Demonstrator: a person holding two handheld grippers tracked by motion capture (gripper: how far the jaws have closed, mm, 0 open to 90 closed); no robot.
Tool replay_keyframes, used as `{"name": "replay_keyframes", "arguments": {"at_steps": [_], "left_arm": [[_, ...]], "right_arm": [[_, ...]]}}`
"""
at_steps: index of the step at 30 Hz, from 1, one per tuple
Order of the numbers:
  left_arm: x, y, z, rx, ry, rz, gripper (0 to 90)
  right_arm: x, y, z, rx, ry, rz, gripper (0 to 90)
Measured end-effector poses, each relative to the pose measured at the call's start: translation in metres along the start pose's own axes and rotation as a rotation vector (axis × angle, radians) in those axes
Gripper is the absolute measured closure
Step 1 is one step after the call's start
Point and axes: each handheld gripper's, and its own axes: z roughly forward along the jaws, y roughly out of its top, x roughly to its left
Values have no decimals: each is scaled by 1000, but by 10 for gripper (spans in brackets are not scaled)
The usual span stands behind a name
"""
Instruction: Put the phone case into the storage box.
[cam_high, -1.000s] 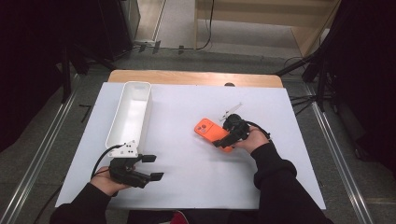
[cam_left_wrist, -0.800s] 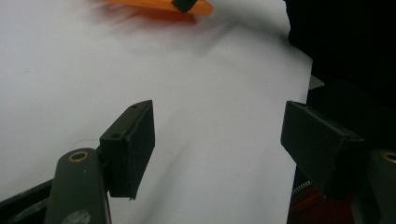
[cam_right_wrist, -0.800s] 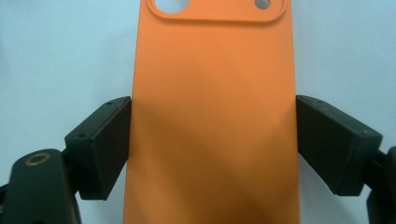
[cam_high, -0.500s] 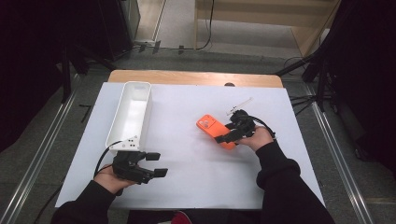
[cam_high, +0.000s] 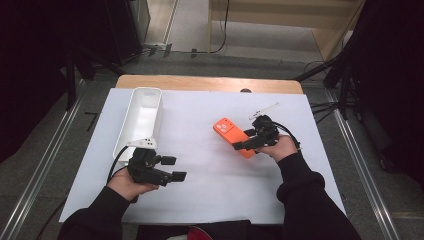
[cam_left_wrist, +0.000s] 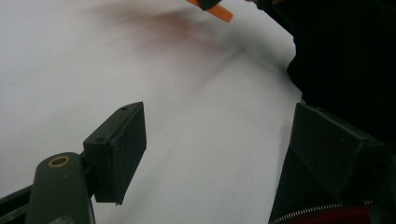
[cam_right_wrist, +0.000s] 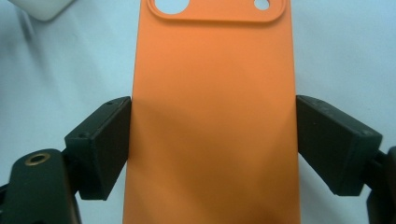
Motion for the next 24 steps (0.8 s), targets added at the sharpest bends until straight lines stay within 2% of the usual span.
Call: {"name": "replay_keyframes", "arguments": {"at_steps": [3, 8, 12, 17, 21, 24], "left_arm": [[1, 8, 0, -24, 0, -33, 190], [2, 19, 7, -49, 24, -67, 190], [3, 26, 11, -66, 51, -69, 189], [7, 35, 17, -79, 70, -97, 189], [8, 40, 22, -89, 74, -96, 189], [8, 43, 27, -85, 93, -93, 190]], "right_arm": [[0, -1, -4, -15, 9, 19, 145], [1, -3, -9, -41, 11, 49, 145], [3, -3, -14, -69, -11, 44, 145], [9, -3, -15, -87, -15, 49, 145], [12, -6, -16, -101, -10, 83, 145], [14, -8, -17, -116, -10, 105, 145]]}}
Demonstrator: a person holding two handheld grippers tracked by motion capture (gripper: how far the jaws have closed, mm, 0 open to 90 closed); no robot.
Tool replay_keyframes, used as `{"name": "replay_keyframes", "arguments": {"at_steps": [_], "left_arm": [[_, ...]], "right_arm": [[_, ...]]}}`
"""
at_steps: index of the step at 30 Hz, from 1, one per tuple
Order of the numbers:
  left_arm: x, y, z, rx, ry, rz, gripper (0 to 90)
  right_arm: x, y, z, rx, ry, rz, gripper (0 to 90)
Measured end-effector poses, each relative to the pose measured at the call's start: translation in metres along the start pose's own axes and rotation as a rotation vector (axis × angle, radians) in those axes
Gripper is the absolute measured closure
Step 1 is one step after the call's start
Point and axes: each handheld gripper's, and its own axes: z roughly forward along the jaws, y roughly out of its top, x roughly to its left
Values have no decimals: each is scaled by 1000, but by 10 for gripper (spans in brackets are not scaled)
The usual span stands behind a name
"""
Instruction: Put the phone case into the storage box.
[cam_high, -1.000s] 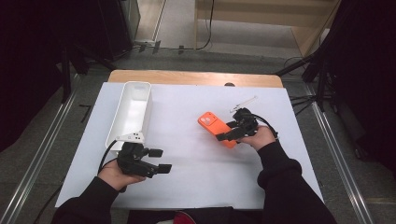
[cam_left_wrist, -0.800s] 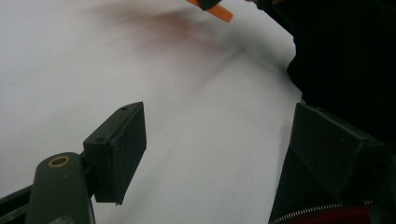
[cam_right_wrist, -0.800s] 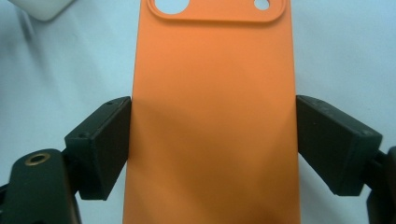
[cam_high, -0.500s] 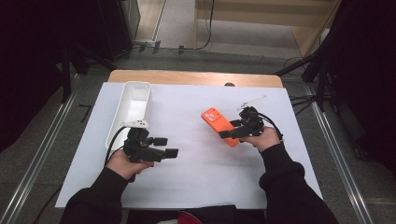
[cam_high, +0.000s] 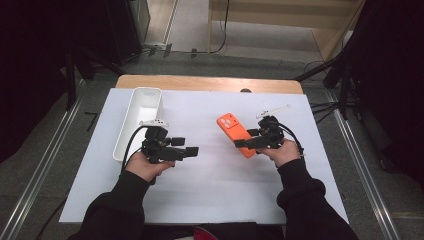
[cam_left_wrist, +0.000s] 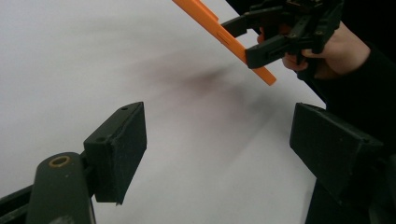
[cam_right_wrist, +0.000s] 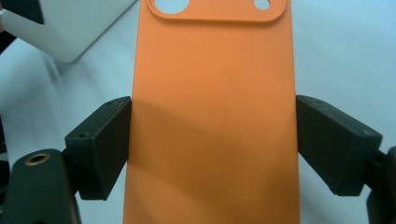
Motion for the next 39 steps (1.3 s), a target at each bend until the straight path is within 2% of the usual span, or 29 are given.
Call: {"name": "replay_keyframes", "arguments": {"at_steps": [5, 8, 10, 12, 15, 19, 23, 28, 34, 38, 39], "left_arm": [[-1, 6, 8, -4, 12, 16, 190], [1, 11, 11, -7, 9, 8, 201], [2, 15, 12, -19, 17, -8, 227], [4, 19, 14, -31, 7, -24, 227], [5, 24, 16, -32, 32, -39, 227], [7, 28, 21, -41, 39, -68, 227], [7, 30, 29, -28, 70, -71, 226], [11, 31, 35, -33, 85, -86, 226], [15, 36, 39, -34, 85, -109, 226], [16, 39, 41, -38, 70, -129, 228], [16, 40, 41, -38, 69, -127, 254]], "right_arm": [[7, -2, 0, 0, -14, 4, 145], [9, -4, 0, -5, -13, 25, 145], [10, -5, 1, -4, -15, 34, 145], [10, -6, 1, -9, -23, 50, 145], [12, -6, 2, -19, -32, 70, 145], [14, -6, 3, -38, -38, 87, 145], [19, -6, 7, -51, -53, 87, 145], [23, -7, 9, -54, -63, 84, 145], [25, -9, 13, -69, -64, 86, 144], [26, -12, 16, -67, -74, 89, 145], [26, -12, 16, -72, -75, 95, 144]]}}
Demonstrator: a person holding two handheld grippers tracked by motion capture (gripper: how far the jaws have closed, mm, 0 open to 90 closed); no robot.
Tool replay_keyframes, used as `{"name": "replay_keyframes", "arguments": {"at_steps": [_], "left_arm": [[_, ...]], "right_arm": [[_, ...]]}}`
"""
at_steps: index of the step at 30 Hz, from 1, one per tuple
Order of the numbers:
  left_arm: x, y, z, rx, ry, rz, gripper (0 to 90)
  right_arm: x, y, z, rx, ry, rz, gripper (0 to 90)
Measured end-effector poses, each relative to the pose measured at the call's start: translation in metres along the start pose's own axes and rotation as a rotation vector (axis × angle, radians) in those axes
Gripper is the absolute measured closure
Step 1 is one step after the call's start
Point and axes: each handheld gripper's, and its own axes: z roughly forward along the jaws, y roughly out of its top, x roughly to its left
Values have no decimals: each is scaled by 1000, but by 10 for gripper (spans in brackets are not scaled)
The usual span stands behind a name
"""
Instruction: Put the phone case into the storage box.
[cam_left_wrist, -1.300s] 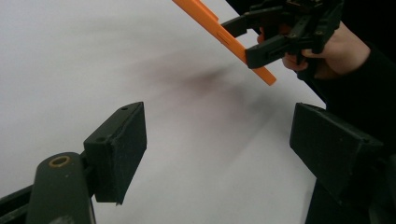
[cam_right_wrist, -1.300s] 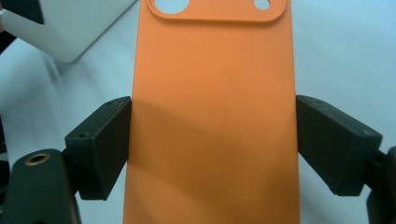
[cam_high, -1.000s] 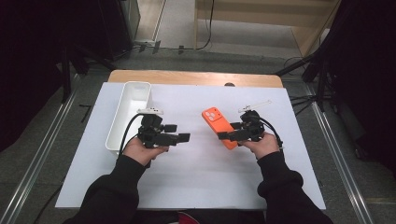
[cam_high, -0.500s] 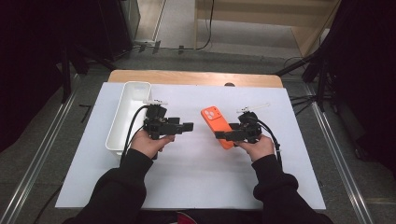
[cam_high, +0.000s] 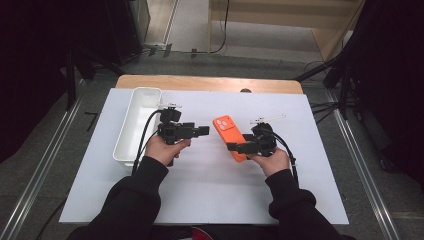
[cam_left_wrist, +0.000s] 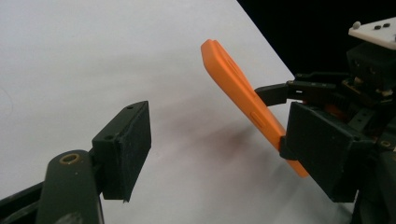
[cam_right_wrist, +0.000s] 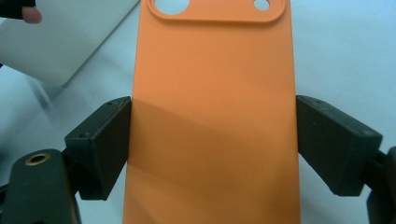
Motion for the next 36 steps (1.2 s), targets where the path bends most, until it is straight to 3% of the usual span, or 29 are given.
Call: {"name": "replay_keyframes", "arguments": {"at_steps": [8, 14, 17, 36], "left_arm": [[-3, 3, 5, 5, 21, -12, 265], [-4, 4, 7, 6, 18, -35, 265], [-3, 4, 8, -10, 25, -19, 264], [0, 14, 10, -17, 40, -85, 295]], "right_arm": [[5, -5, 3, -4, -20, 28, 144], [19, -5, 2, -22, -57, 44, 144], [21, -5, 4, -29, -65, 53, 144], [30, -2, 14, -71, -56, 73, 144]]}}
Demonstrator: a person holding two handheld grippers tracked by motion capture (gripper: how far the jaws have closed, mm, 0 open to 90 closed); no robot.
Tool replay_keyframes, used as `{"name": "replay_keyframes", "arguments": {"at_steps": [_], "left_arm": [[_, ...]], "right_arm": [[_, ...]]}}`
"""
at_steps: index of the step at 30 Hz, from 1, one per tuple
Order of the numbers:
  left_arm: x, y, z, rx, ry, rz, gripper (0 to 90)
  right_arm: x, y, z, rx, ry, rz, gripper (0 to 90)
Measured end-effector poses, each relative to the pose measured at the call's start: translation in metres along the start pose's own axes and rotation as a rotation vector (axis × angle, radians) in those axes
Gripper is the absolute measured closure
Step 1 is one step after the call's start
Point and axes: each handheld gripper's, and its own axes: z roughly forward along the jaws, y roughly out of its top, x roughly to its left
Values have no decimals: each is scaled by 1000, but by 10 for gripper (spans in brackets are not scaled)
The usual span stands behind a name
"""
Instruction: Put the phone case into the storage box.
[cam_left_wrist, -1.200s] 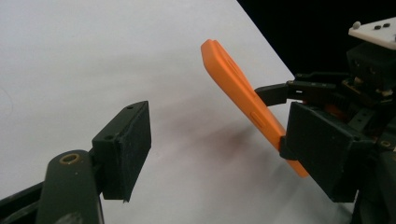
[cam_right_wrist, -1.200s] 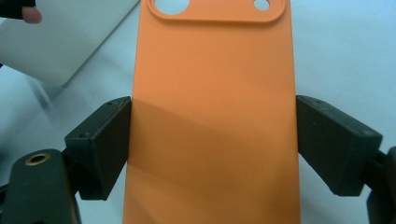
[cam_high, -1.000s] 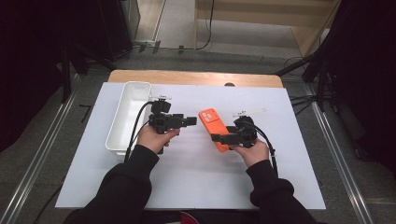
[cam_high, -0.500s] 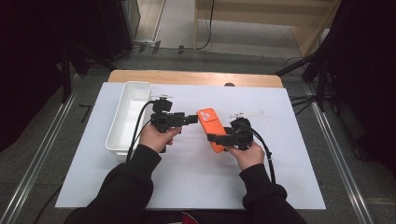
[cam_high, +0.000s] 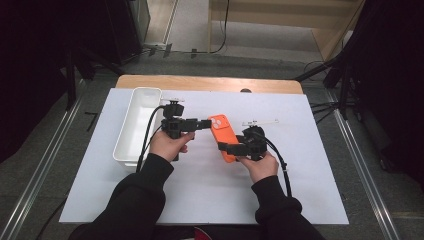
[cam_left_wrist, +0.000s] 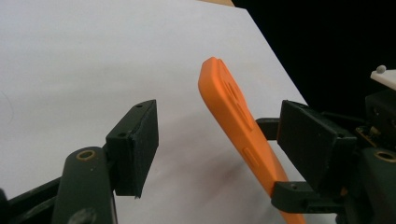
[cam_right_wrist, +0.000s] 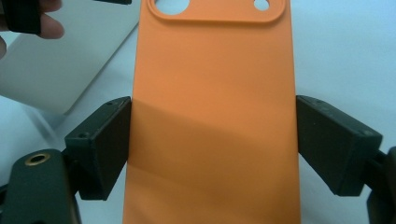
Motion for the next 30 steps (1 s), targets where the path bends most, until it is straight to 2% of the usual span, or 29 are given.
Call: {"name": "replay_keyframes", "arguments": {"at_steps": [3, 4, 15, 21, 22, 30], "left_arm": [[1, 0, 1, -4, 16, -6, 297], [1, 0, 1, 3, 22, -10, 324], [4, 3, 5, -10, 0, -79, 355], [0, 7, 7, -20, 13, -80, 375], [-1, 8, 7, -20, 16, -79, 402], [-7, 9, 13, -26, 46, -73, 457]], "right_arm": [[4, -1, 2, -19, 6, 0, 144], [5, -1, 3, -20, 10, 2, 144], [8, 0, 5, -37, 15, 1, 144], [8, 2, 4, -56, 12, -1, 144], [8, 2, 4, -56, 15, 0, 144], [6, 2, 4, -73, 17, -12, 144]]}}
